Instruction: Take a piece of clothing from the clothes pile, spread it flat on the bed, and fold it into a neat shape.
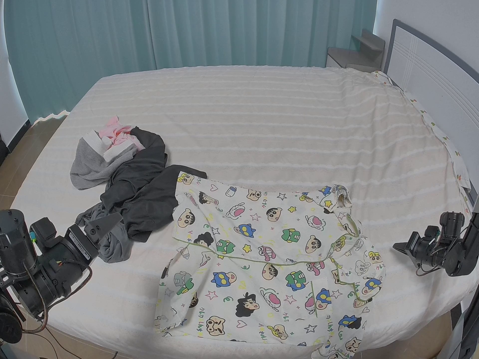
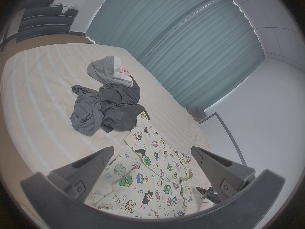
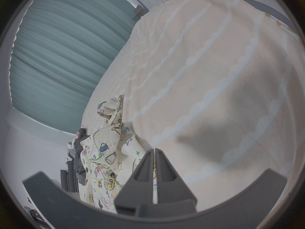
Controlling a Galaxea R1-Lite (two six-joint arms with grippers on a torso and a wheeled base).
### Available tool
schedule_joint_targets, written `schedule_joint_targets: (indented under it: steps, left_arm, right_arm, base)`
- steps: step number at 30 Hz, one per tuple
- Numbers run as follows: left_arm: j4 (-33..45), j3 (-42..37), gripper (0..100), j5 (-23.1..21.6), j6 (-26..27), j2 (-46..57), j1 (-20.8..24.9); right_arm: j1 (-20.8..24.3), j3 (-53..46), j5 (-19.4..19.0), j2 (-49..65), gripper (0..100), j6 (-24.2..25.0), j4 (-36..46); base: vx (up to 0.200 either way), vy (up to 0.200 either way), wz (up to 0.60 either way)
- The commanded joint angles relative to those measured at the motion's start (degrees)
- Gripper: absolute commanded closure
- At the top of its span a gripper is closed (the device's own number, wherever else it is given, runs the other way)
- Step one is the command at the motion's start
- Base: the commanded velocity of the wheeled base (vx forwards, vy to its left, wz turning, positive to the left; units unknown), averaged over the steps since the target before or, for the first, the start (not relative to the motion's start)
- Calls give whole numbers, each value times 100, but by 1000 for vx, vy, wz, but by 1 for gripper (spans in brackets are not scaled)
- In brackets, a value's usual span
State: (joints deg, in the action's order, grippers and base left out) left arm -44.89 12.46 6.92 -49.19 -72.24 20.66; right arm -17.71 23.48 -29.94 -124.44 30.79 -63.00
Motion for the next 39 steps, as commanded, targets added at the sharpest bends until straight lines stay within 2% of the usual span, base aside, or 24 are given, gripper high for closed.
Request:
schedule_joint_targets:
  steps: [1, 6, 8, 9, 18, 28, 33, 34, 39]
  left_arm:
    - [-3, -7, 0, 2, 6, -18, -1]
    - [-3, -15, 0, 2, -3, -27, 52]
    - [-3, -24, 0, 2, 6, -18, 122]
    - [-3, -24, 0, 11, 6, -18, 149]
    - [-3, -24, 0, 19, 15, -9, 184]
    - [-3, -24, 0, 19, 6, -18, 184]
    - [-3, -24, 0, 11, 6, -44, 184]
    - [-3, -24, 0, 11, 6, -44, 184]
    - [-3, -33, 0, 11, 6, -44, 184]
  right_arm:
    - [-154, -1, -12, 8, 100, -12, -2]
    - [-66, 25, -56, -19, 100, -21, 7]
    - [145, 34, -65, -36, 100, -30, -2]
    - [224, 52, -65, -36, 0, -30, -2]
    - [884, 429, -65, -362, 0, -144, -37]
    - [1015, 772, -65, -836, 0, -249, -28]
    - [1130, 755, -82, -880, 0, -460, -19]
    - [1138, 763, -82, -871, 100, -460, -19]
    - [1156, 772, -65, -862, 100, -460, -37]
  base:
    - [0, 0, 0]
    - [0, 0, 0]
    - [0, 0, 0]
    - [0, 0, 0]
    - [0, 0, 0]
    - [0, 0, 0]
    - [0, 0, 0]
    - [0, 0, 0]
    - [0, 0, 0]
